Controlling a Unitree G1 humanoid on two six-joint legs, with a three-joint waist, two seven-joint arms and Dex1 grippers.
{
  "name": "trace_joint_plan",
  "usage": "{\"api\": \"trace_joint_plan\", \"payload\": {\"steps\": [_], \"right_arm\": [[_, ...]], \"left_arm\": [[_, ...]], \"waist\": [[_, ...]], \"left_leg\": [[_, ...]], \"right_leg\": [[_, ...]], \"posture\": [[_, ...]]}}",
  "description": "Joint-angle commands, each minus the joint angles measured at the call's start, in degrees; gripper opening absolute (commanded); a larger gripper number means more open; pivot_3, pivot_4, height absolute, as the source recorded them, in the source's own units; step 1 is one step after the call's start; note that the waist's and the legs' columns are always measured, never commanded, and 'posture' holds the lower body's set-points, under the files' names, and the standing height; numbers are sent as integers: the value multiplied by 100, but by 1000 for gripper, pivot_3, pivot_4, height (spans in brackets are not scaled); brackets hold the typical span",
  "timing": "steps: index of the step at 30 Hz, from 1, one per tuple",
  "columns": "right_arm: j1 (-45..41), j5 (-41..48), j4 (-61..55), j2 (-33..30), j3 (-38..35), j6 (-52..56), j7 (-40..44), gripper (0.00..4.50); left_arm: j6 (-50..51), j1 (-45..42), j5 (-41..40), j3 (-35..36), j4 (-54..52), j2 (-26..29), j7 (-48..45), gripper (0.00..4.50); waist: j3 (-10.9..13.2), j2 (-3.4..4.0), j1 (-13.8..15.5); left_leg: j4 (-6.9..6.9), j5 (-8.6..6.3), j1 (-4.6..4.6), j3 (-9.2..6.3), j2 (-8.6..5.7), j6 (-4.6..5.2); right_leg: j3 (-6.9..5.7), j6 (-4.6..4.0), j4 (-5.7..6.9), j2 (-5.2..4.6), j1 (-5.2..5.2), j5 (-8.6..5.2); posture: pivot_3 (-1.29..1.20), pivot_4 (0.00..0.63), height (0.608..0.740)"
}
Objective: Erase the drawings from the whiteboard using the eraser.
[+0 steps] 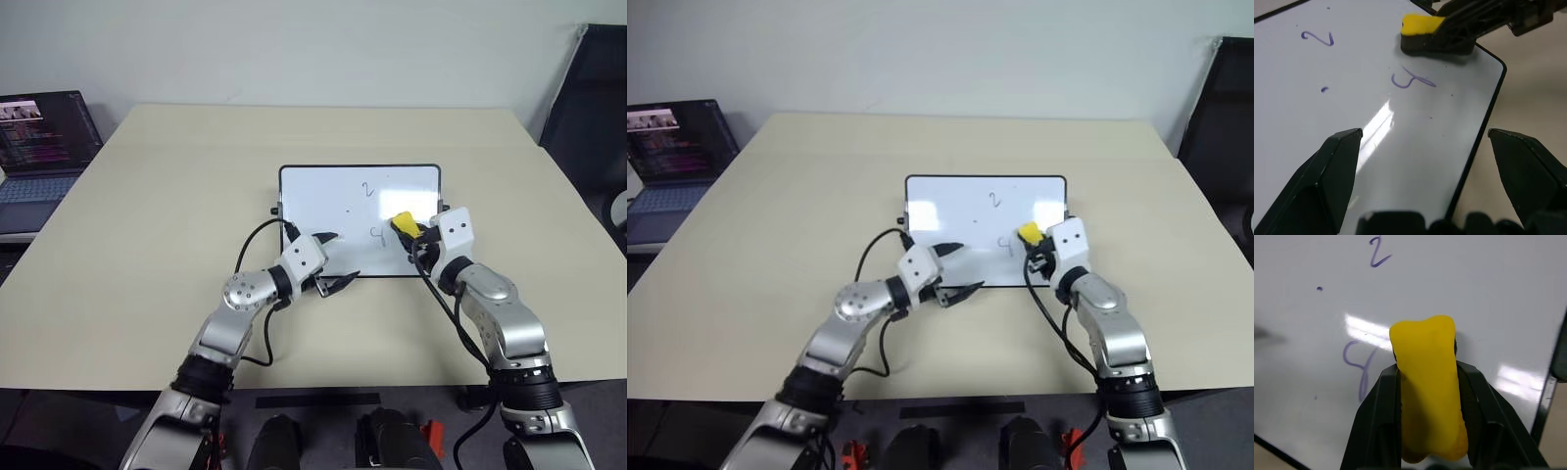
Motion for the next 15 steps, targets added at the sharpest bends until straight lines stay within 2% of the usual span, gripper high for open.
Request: {"api": "trace_joint_plan", "payload": {"steps": [1, 5, 9, 15], "right_arm": [[155, 146, -489, 25, -155, -222, 10, 1185], [223, 140, -607, 215, -54, -353, -51, 1185], [-105, -188, -165, 422, 246, -415, -228, 1185], [-507, -590, 533, 374, 481, -364, -390, 1185]], "left_arm": [[213, 305, -41, 135, -719, -22, 251, 4500], [275, 489, 76, 154, -847, -41, 529, 4500], [300, 409, 162, 51, -795, -127, 683, 4500], [322, 348, 163, 45, -794, -123, 685, 4500]], "waist": [[0, 0, 6], [1, 1, 5], [2, 1, -10], [1, 1, -1]], "left_leg": [[-1, 0, -2, -1, 0, 0], [-7, 0, -1, 0, 0, 0], [-2, 0, 4, 0, 0, 0], [-5, 0, -1, 0, -1, 0]], "right_leg": [[-1, 0, -2, 0, -1, 0], [1, -1, -3, -1, -2, -1], [0, -2, 4, 0, -2, -1], [0, -2, -4, 0, -3, -1]], "posture": [[0, 150, 740], [0, 150, 740], [0, 150, 740], [0, 150, 740]]}}
